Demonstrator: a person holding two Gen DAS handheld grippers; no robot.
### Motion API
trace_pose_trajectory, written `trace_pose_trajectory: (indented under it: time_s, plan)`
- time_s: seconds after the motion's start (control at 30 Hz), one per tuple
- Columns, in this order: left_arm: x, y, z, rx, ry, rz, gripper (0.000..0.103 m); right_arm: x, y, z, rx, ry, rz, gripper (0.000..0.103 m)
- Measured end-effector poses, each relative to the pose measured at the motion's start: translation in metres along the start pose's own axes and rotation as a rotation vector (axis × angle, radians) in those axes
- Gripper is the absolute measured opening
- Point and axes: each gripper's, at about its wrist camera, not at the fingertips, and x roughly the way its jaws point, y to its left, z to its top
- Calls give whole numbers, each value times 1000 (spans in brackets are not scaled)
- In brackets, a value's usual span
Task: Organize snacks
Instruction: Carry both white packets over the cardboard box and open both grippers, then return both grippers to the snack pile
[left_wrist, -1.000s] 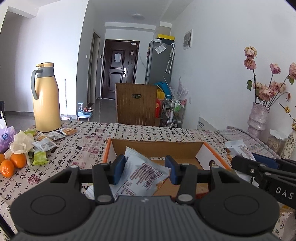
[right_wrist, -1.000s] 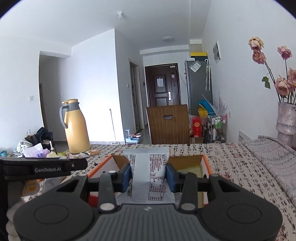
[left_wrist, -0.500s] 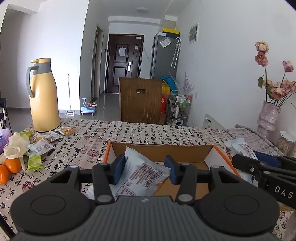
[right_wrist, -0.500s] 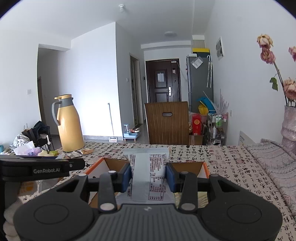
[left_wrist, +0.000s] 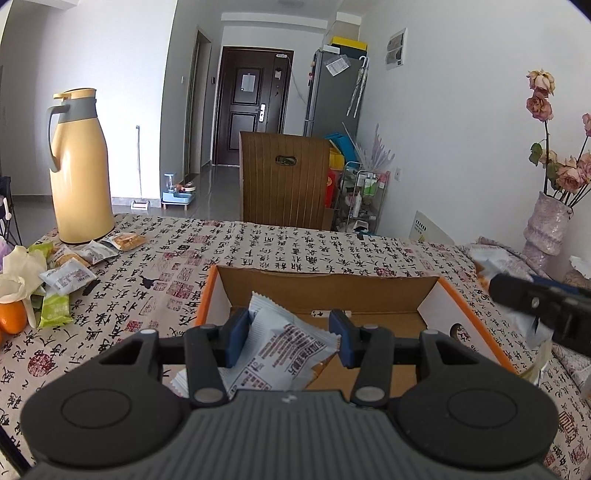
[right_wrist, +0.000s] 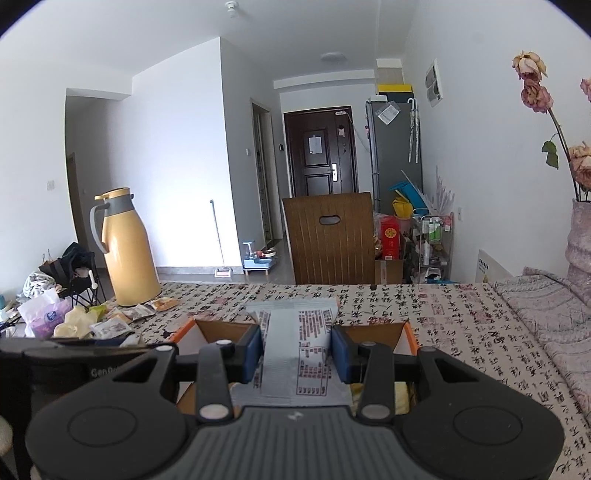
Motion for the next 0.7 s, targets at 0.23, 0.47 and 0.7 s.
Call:
trace_pose_trajectory:
  time_s: [0.23,0.47,0.7]
  plan:
    - [9,-3,7,11,23,18,49,18,-1,16,-27,46,-37,39]
    - [21,-3,7,8,63,30,50,47,-5,22,-24,139,-57,39]
    - [21,2,6,2,62,53,64,58,-7,17,-19,176,-53,41]
